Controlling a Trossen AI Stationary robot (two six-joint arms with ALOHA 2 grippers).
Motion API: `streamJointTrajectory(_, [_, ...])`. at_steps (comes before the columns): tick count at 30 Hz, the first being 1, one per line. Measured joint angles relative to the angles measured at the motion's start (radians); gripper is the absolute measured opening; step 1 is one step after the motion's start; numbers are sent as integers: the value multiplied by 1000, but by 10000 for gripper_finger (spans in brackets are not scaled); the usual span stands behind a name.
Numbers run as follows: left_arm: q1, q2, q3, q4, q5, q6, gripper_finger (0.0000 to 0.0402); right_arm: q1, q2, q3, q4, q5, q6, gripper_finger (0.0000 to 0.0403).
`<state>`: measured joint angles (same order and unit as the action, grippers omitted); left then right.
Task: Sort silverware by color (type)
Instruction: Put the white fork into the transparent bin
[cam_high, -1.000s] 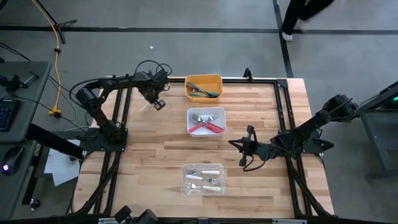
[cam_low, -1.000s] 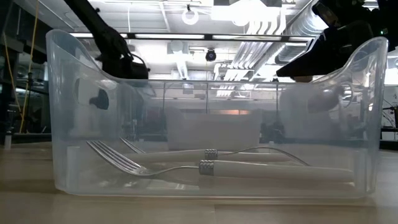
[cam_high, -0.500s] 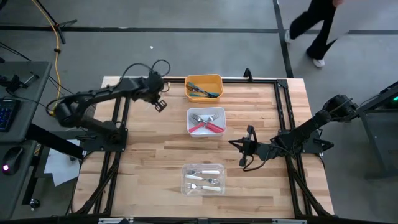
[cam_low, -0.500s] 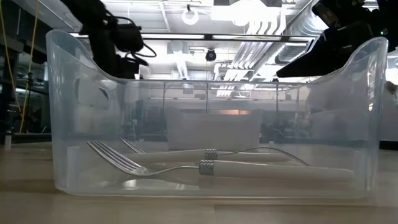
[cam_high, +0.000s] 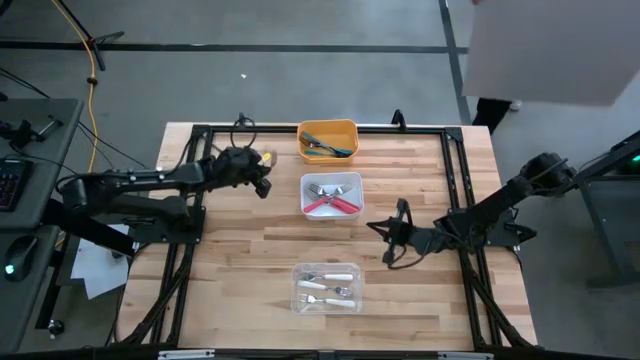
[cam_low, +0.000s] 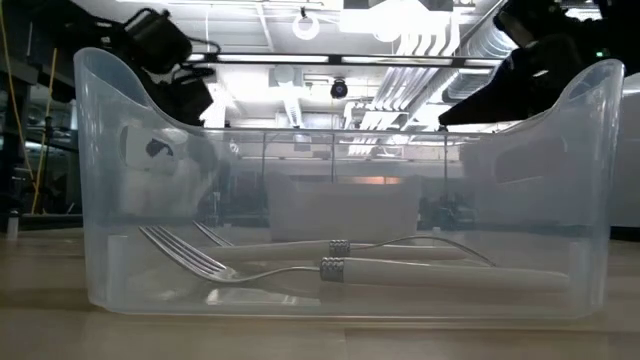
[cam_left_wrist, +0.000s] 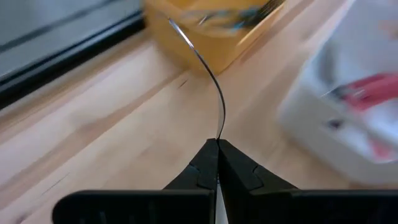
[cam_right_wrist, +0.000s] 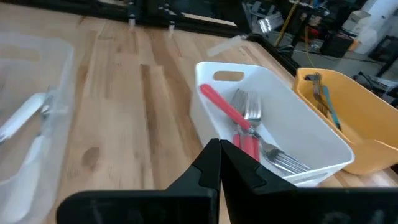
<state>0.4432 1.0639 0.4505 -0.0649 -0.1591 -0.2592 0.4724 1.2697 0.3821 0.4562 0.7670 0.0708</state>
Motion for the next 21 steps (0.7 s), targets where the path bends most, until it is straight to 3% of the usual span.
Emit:
streamJointTrajectory(9, [-182, -17, -60, 370, -18, -28, 0, -87, 0, 0, 20, -82, 63, 0])
streamJointTrajectory(21, [-433, 35, -61, 649, -156, 40, 0, -115, 0, 0, 67, -149, 41, 1])
